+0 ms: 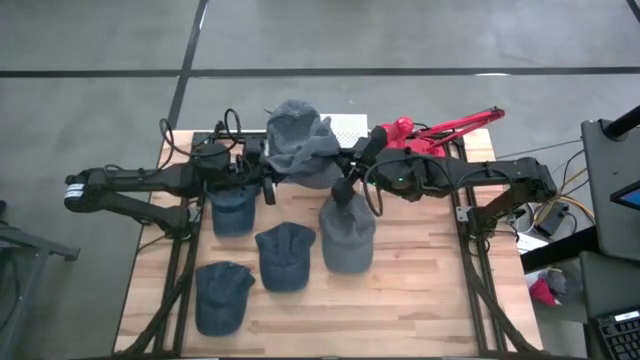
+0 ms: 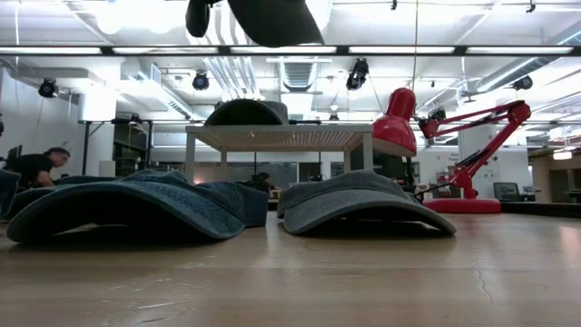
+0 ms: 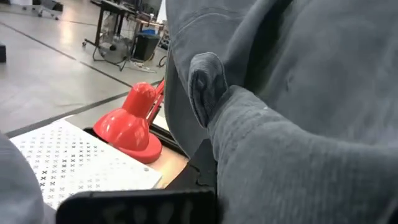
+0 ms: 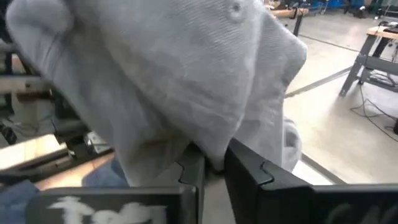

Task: Pick & Place hat
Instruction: Stack the bottom gray cap on the gray cap on the shelf

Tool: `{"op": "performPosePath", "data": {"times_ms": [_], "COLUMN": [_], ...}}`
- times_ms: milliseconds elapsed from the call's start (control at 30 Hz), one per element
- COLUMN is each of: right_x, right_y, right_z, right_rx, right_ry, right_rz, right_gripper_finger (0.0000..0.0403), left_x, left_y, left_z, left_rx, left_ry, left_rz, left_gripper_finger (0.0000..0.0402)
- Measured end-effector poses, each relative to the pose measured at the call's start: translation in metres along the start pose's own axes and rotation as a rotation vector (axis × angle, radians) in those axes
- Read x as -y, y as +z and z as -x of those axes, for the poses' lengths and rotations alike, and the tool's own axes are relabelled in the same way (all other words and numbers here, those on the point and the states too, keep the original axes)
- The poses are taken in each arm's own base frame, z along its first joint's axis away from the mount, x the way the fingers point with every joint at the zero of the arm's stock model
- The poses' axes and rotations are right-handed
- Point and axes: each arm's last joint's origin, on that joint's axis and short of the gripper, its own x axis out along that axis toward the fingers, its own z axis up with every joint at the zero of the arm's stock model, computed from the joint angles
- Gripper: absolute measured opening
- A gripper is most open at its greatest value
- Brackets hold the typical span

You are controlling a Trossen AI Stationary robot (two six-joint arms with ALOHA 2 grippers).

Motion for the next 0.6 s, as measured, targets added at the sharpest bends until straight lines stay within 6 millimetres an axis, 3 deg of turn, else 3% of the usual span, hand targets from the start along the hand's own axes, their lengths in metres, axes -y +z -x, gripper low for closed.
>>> {"op": "performPosePath", "data": {"times_ms": [333, 600], "right_x": [0.017, 0.031], "right_y": [0.000, -0.003], "right_z": [0.023, 0.040], "right_rx": [-0.086, -0.167], "right_ry": [-0.019, -0.039], "right_rz": [0.032, 0.107], "right_gripper_finger": [0.0131, 0.0162], "left_x": [-0.004, -0.006], "left_y": [0.000, 0.003], "left_z": [0.005, 0.007], "left_rx": [-0.011, 0.002], "left_ry": [0.065, 0.071], "left_rz": [0.107, 0.133], "left_gripper_finger": [0.0000, 0.0000]}}
